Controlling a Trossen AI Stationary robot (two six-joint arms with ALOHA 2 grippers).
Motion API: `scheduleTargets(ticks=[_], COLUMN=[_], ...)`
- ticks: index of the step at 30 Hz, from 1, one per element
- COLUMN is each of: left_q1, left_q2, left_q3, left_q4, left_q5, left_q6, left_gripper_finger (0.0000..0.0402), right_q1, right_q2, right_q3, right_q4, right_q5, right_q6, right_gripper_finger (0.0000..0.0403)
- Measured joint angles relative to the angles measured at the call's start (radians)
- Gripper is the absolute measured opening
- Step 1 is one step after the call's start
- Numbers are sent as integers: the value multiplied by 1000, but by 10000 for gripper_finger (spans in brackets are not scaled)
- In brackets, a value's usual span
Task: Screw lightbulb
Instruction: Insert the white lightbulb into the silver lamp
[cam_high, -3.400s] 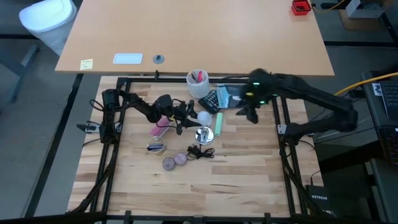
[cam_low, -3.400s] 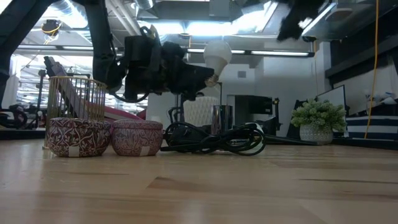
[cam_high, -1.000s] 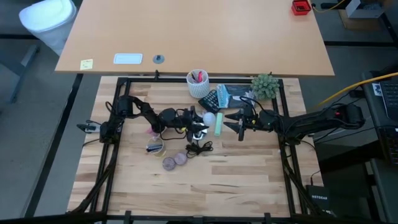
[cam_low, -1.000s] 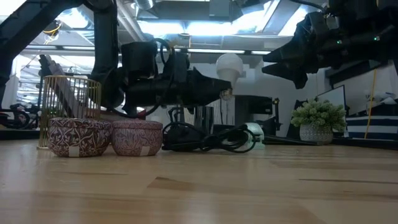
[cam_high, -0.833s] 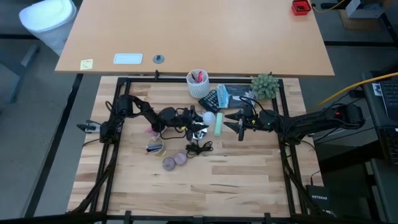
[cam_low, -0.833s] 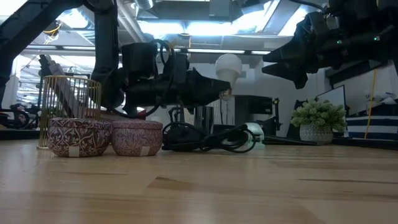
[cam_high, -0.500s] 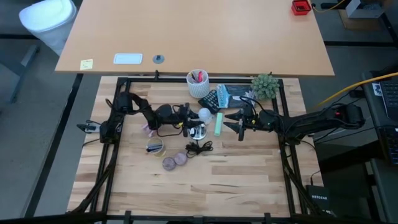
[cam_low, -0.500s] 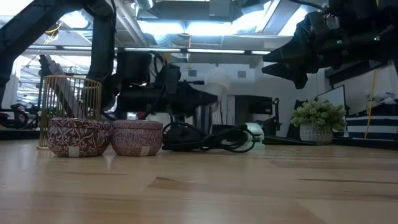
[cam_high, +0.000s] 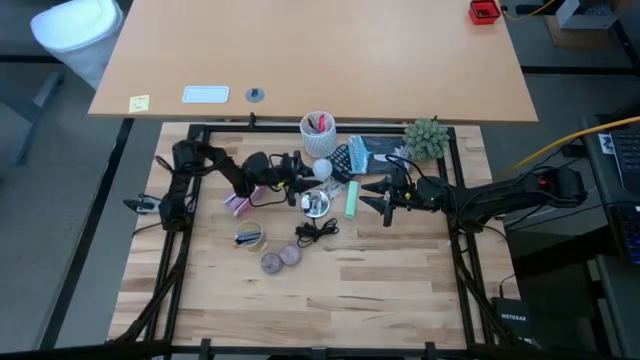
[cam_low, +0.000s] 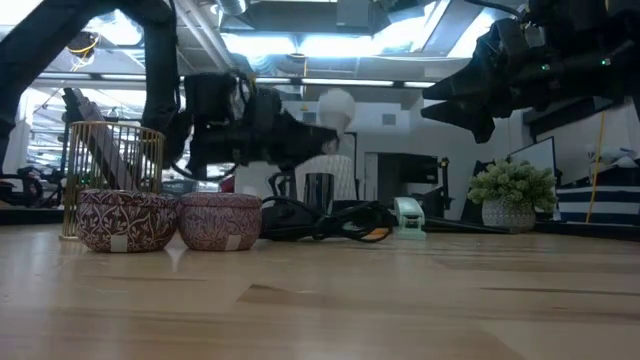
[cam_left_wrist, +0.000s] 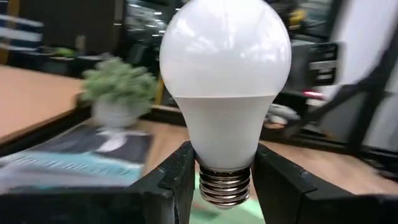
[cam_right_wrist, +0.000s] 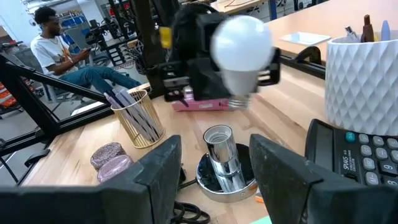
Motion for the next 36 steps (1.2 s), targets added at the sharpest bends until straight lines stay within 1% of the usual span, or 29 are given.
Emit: scheduleTargets(ticks=[4, 10, 13, 17, 23, 27, 30, 33, 36], left_q1=[-17, -15, -20, -52, -99, -100, -96, -91, -86], left_q2=[-50, -111, -113, -110, -110, -108, -108, -108, -108], left_q3=[-43, -153, -166, -143, -95, -92, -92, -92, -92], left_q4=[6, 5, 1, 2, -54, -116, -130, -162, -204], left_q5=[48, 54, 52, 52, 47, 2, -3, -26, -37], left_q6=[23, 37, 51, 90, 166, 185, 191, 205, 207], left_gripper_finger=[129, 129, 129, 129, 129, 129, 129, 129, 129], right_q1=[1, 1, 1, 0, 0, 0, 0, 0, 0], right_q2=[0, 0, 0, 15, 124, 235, 305, 352, 372], right_q3=[0, 0, 0, 21, 110, 178, 223, 267, 299], right_q4=[0, 1, 2, 1, 2, 0, 0, 0, 1], right_q5=[-9, -10, 26, 100, 122, 122, 122, 122, 115], right_q6=[1, 0, 0, -5, -39, -64, -72, -103, -130], right_gripper_finger=[195, 195, 195, 195, 195, 195, 195, 195, 195])
